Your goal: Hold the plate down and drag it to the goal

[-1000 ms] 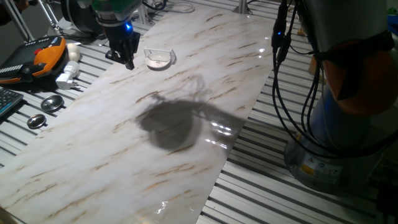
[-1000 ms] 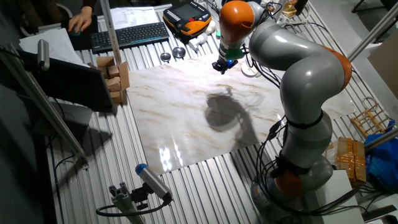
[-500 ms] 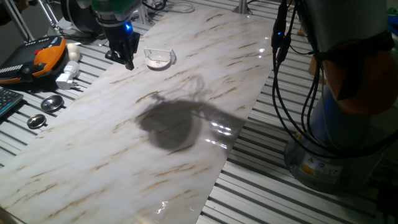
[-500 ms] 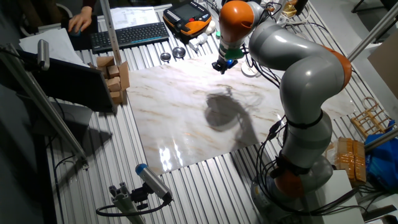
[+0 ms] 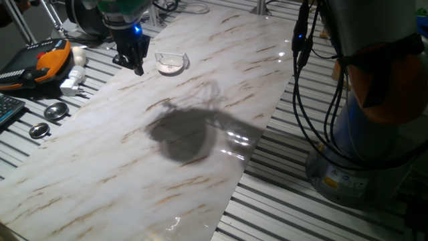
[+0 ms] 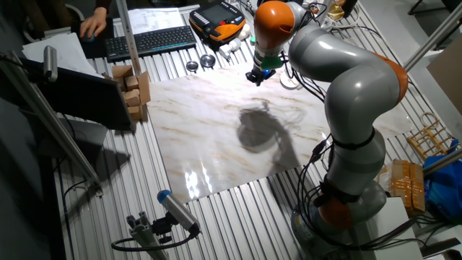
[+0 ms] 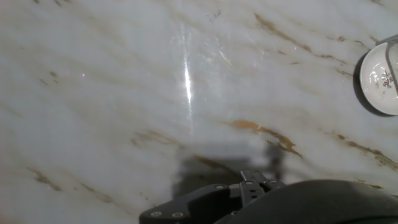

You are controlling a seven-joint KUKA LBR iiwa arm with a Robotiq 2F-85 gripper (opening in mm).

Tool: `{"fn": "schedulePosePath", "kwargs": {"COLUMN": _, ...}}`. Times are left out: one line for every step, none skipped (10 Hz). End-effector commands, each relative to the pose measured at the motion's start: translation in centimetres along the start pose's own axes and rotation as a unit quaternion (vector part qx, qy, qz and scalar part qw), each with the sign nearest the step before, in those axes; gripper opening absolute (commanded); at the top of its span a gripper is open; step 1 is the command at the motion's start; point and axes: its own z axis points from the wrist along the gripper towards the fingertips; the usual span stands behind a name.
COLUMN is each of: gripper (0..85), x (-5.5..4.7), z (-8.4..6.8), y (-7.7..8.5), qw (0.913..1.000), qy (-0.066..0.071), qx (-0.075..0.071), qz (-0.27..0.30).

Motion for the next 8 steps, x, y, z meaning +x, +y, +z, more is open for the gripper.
{"fn": "schedulePosePath", "kwargs": {"gripper": 0.0, "x": -0.02, "z": 0.01, "y": 0.04, "qw": 1.0, "qy": 0.0, "qx": -0.001, "qz": 0.0}}
{"fn": "schedulePosePath", "kwargs": {"gripper": 0.0, "x": -0.07, "z": 0.04, "y": 0.03, "qw": 1.0, "qy": 0.0, "qx": 0.0, "qz": 0.0}}
{"fn": "schedulePosePath", "kwargs": {"gripper": 0.0, "x": -0.13, "z": 0.0, "y": 0.01, "qw": 1.0, "qy": 0.0, "qx": 0.0, "qz": 0.0}}
{"fn": "schedulePosePath", "kwargs": {"gripper": 0.0, "x": -0.16, "z": -0.05, "y": 0.02, "qw": 1.0, "qy": 0.0, "qx": 0.0, "qz": 0.0}}
{"fn": "schedulePosePath", "kwargs": {"gripper": 0.0, "x": -0.18, "z": -0.06, "y": 0.01, "qw": 1.0, "qy": 0.0, "qx": 0.0, "qz": 0.0}}
{"fn": "schedulePosePath", "kwargs": {"gripper": 0.0, "x": -0.18, "z": -0.05, "y": 0.01, "qw": 1.0, "qy": 0.001, "qx": 0.0, "qz": -0.001}}
{"fn": "schedulePosePath", "kwargs": {"gripper": 0.0, "x": -0.15, "z": -0.06, "y": 0.02, "qw": 1.0, "qy": 0.002, "qx": -0.001, "qz": -0.001}}
{"fn": "schedulePosePath", "kwargs": {"gripper": 0.0, "x": -0.16, "z": -0.06, "y": 0.02, "qw": 1.0, "qy": 0.002, "qx": -0.001, "qz": -0.001}}
